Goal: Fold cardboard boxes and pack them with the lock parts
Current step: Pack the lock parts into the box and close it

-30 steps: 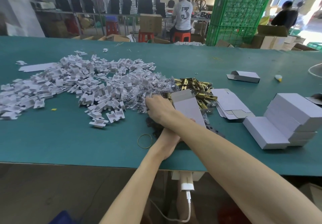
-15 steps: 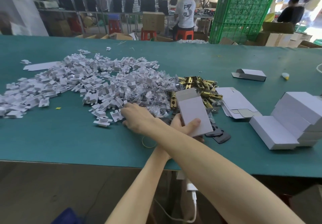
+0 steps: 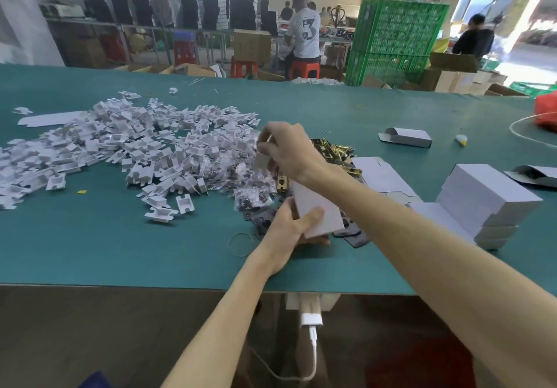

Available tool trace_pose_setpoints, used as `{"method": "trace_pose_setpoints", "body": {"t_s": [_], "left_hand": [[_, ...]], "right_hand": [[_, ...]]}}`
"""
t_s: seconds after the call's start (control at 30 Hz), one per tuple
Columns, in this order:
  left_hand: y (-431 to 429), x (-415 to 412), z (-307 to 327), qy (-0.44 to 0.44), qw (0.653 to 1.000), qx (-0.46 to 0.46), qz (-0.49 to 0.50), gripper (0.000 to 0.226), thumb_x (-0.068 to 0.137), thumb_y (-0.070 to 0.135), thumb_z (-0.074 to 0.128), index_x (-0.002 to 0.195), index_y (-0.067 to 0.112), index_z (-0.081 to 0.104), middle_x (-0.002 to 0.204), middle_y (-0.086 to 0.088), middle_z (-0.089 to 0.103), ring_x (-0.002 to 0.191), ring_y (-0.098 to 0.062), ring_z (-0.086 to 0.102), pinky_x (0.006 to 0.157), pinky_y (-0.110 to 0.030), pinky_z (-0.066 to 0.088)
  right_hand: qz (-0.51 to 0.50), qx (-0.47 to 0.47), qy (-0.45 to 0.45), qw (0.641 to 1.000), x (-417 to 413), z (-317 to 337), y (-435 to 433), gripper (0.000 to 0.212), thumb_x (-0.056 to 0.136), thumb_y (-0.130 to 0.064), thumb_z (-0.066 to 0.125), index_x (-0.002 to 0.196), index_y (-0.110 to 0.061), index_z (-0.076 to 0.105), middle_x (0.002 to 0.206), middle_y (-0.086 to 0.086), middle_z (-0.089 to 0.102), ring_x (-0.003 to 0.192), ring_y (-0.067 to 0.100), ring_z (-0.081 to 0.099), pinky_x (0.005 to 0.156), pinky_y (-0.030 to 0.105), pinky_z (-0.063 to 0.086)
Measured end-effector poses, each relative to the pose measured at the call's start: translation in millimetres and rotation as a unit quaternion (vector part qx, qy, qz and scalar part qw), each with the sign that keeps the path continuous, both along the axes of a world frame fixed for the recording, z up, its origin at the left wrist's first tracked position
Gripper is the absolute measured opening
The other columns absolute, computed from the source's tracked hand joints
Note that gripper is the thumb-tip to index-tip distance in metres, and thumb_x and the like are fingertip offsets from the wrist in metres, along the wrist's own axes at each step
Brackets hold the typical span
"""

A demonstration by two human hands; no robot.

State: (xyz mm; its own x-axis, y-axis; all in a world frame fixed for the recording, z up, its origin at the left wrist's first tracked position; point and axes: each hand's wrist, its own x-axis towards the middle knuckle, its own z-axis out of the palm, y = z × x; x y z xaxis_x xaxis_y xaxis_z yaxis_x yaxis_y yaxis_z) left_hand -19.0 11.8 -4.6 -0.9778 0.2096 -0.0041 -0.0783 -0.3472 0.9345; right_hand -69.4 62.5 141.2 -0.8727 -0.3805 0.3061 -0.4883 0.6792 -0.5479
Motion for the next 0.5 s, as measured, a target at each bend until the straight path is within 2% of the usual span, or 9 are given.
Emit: {"method": "trace_pose_setpoints", "body": {"t_s": [0.07,0.13,0.23,0.33,0.43,0.5], "left_hand": [[1.2,3.0,2.8,-0.01,1.0,0.016,-0.004,0.057,0.091,0.021,0.078,0.14,0.012,0.051,0.131,-0.014,0.069,0.11,-0.036,0.071,0.071,-0.042,0.064],[1.8,4.5,6.6,-0.01,1.0,0.02,-0.009,0.059,0.09,0.02,0.079,0.141,0.011,0.05,0.132,-0.015,0.068,0.108,-0.034,0.072,0.069,-0.041,0.063],[0.4,4.4,6.9,-0.008,1.0,0.022,-0.015,0.067,0.084,0.023,0.083,0.14,0.011,0.05,0.13,-0.013,0.068,0.107,-0.032,0.073,0.069,-0.041,0.063],[0.9,4.3,5.2,0.002,1.0,0.012,-0.027,0.067,0.082,0.024,0.085,0.138,0.011,0.052,0.127,-0.012,0.07,0.106,-0.032,0.073,0.067,-0.041,0.063],[0.3,6.5,6.7,0.011,0.999,0.004,-0.031,0.071,0.079,0.03,0.088,0.137,0.01,0.053,0.126,-0.011,0.071,0.107,-0.031,0.073,0.068,-0.041,0.063],[0.0,7.7,7.9,0.013,0.999,0.001,-0.031,0.071,0.079,0.032,0.088,0.136,0.009,0.053,0.126,-0.011,0.071,0.108,-0.031,0.073,0.068,-0.041,0.063]], "right_hand": [[-0.037,-0.002,-0.001,0.999,-6.1,13.5,29.2,0.008,0.101,-0.01,0.059,0.1,-0.005,0.064,0.085,0.014,0.071,0.058,0.018,0.067,0.047,0.022,0.051],[-0.07,0.014,-0.001,0.997,-11.1,20.1,54.5,0.01,0.101,-0.008,0.059,0.104,-0.003,0.067,0.082,0.015,0.072,0.057,0.018,0.066,0.049,0.024,0.053],[-0.083,0.065,-0.017,0.994,-12.3,20.0,79.4,0.009,0.099,-0.006,0.062,0.103,-0.005,0.069,0.087,0.015,0.073,0.067,0.021,0.072,0.069,0.035,0.062],[-0.081,0.13,-0.015,0.988,-9.7,13.2,90.0,0.008,0.094,-0.005,0.067,0.096,-0.007,0.074,0.092,0.013,0.074,0.073,0.022,0.069,0.076,0.034,0.058],[-0.066,0.174,-0.003,0.982,-5.3,8.9,89.4,0.011,0.091,-0.003,0.069,0.096,-0.007,0.078,0.099,0.01,0.073,0.091,0.024,0.068,0.088,0.039,0.057],[-0.051,0.219,0.012,0.974,-2.1,7.7,86.5,0.012,0.089,-0.003,0.07,0.094,-0.009,0.079,0.1,0.009,0.072,0.097,0.025,0.066,0.088,0.042,0.056]]}}
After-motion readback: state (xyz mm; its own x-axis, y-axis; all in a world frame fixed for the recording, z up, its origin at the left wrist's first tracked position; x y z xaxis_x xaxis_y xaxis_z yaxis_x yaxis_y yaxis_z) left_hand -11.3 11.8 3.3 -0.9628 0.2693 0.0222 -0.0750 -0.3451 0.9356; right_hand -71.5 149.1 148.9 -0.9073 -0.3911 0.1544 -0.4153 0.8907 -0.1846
